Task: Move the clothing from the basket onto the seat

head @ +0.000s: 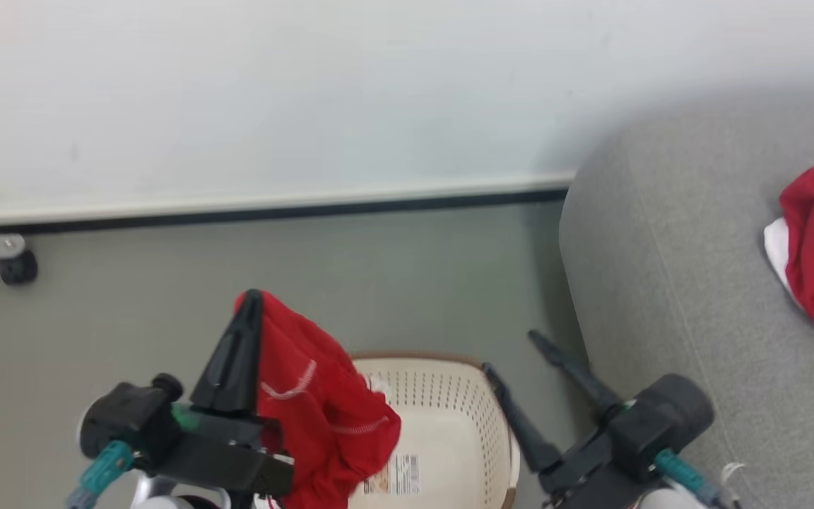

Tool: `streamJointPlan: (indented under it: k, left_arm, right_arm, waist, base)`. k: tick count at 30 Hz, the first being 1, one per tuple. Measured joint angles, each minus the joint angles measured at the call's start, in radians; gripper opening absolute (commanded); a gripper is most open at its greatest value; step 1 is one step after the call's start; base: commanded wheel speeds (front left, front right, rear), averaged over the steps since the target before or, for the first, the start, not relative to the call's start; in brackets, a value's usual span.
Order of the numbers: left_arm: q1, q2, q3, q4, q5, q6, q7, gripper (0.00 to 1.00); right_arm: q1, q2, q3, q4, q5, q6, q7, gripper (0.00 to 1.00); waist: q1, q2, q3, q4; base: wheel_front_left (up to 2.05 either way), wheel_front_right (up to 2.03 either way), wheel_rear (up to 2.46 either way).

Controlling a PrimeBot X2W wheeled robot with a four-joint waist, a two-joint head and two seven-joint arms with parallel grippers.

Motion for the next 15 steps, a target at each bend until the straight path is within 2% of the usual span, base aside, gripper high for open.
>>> streamJointPlan:
  k: [8,15]
  left_arm:
    - [0.003,-0.005,-0.071,-0.125,0.007,0.001,0.109,0.00]
    - [0.005,-0.020,-0.121,-0.189,0.007,0.011,0.188,0.00]
  right_arm:
    - [-0.006,-0.028,0.197,-0.015,0.019,0.000,0.017,1.00]
    - [-0.090,-0.033,0.331,-0.028,0.070,0.001,0.026,1.00]
  waist:
    - [-0.0001,0.0000,-0.109,0.022]
    - [0.0000,0.0001,-0.156,0.050]
  base:
    - [0.00,0.00,0.00]
    - [0.00,0.00,0.00]
